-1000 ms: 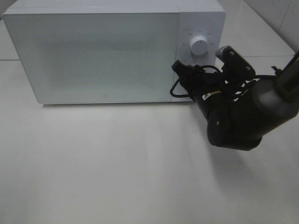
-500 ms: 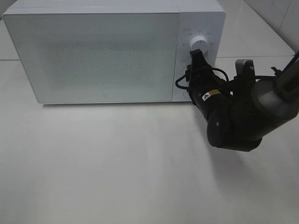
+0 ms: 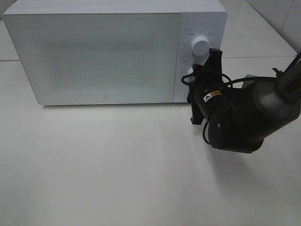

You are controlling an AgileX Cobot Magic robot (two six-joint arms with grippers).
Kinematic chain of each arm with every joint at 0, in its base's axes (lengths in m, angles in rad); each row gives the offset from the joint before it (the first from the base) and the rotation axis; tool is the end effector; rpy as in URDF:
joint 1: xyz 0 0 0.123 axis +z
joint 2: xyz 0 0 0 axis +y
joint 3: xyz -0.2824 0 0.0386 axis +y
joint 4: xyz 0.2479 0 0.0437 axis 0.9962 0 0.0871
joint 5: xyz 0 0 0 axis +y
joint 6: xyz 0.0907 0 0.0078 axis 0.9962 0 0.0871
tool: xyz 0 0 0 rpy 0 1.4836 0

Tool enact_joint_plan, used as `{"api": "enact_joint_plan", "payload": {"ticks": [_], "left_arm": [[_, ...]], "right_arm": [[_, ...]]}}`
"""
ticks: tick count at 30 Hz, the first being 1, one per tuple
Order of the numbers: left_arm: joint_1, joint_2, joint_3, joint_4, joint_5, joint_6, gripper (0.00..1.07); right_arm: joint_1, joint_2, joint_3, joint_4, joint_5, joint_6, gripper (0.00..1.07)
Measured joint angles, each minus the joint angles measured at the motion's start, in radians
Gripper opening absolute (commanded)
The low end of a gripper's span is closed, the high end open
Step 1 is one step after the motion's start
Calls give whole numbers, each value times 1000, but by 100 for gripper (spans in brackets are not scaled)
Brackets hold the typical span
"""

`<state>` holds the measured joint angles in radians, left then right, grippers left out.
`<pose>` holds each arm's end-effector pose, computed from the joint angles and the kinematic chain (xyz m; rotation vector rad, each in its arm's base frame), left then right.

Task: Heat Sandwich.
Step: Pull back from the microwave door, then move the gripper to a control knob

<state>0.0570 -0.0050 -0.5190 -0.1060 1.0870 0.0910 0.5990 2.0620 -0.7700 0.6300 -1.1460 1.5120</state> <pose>-0.0087 -0.0090 0.2806 0.0428 2.0418 -0.0342 0.3195 0.1590 0.1163 1.4065 1.2376 1.2748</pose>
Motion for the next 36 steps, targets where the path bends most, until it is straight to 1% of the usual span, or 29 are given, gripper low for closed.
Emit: {"api": "enact_joint_plan", "payload": {"ticks": [7, 23, 26, 27, 28, 30, 31, 32, 33, 35, 36], "left_arm": [[0, 0, 0, 0, 0, 0, 98], [0, 0, 0, 0, 0, 0, 98], [0, 0, 0, 0, 0, 0, 98], [0, 0, 0, 0, 0, 0, 98], [0, 0, 0, 0, 0, 0, 98], [0, 0, 0, 0, 0, 0, 98], [0, 0, 0, 0, 0, 0, 98], [0, 0, 0, 0, 0, 0, 98], [0, 0, 0, 0, 0, 0, 98], [0, 0, 0, 0, 0, 0, 98], [0, 0, 0, 0, 0, 0, 98]], "right_arm": [[0, 0, 0, 0, 0, 114, 15], [0, 1, 3, -11, -3, 114, 19], [0, 1, 3, -11, -3, 114, 22], [0, 1, 3, -12, -3, 114, 25], [0, 1, 3, -12, -3, 114, 25], [0, 1, 3, -12, -3, 114, 31], [0, 1, 3, -12, -3, 114, 34], [0, 1, 3, -12, -3, 113, 41], [0, 1, 3, -12, -3, 113, 41], [0, 1, 3, -12, -4, 112, 46], [0, 1, 3, -13, -4, 109, 52]]}}
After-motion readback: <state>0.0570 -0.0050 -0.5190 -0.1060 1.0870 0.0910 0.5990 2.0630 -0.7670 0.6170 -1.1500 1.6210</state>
